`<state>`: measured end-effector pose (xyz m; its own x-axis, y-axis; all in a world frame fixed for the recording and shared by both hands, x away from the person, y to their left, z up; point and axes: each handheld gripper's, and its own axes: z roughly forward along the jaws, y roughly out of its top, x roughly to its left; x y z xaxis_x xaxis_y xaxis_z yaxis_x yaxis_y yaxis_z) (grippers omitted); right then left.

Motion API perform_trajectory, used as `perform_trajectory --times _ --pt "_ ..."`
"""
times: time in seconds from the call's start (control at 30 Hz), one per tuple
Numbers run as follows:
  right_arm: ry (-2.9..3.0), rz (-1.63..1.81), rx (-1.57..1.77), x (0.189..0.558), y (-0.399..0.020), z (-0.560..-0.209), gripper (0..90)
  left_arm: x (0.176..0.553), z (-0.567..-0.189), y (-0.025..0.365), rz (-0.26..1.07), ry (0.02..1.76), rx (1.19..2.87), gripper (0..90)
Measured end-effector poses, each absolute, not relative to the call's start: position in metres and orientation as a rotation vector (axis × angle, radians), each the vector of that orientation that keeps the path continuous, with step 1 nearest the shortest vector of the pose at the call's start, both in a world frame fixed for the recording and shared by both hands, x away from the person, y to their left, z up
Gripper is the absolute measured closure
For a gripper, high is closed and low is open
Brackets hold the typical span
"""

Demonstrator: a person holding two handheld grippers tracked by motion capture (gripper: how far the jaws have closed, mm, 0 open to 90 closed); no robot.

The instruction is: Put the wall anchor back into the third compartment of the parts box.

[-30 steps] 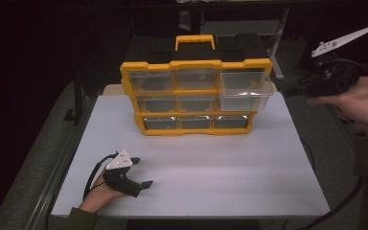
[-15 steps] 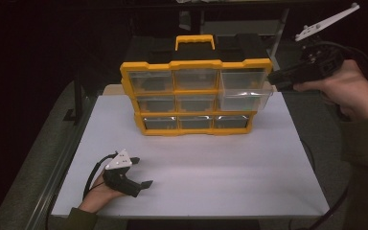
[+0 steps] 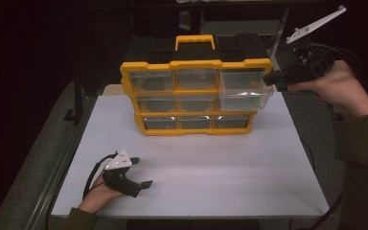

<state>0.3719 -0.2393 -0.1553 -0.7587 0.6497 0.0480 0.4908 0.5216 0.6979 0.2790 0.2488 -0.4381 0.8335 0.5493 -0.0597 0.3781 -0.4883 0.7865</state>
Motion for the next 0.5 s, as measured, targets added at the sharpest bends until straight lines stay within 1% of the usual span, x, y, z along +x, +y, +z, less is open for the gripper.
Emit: perform_trajectory --times 0.03,0.3,0.5 --pt "2.538 1.055 0.972 0.371 -0.242 -0.154 88.4 0.279 -0.438 0.249 0.249 0.677 2.139 2.2" --pt "2.5 1.068 0.999 0.362 -0.261 -0.153 88.5 0.279 -0.438 0.249 0.254 0.666 2.15 2.3" --pt "2.498 1.056 1.021 0.358 -0.269 -0.171 88.4 0.279 -0.439 0.248 0.251 0.671 2.15 2.2"
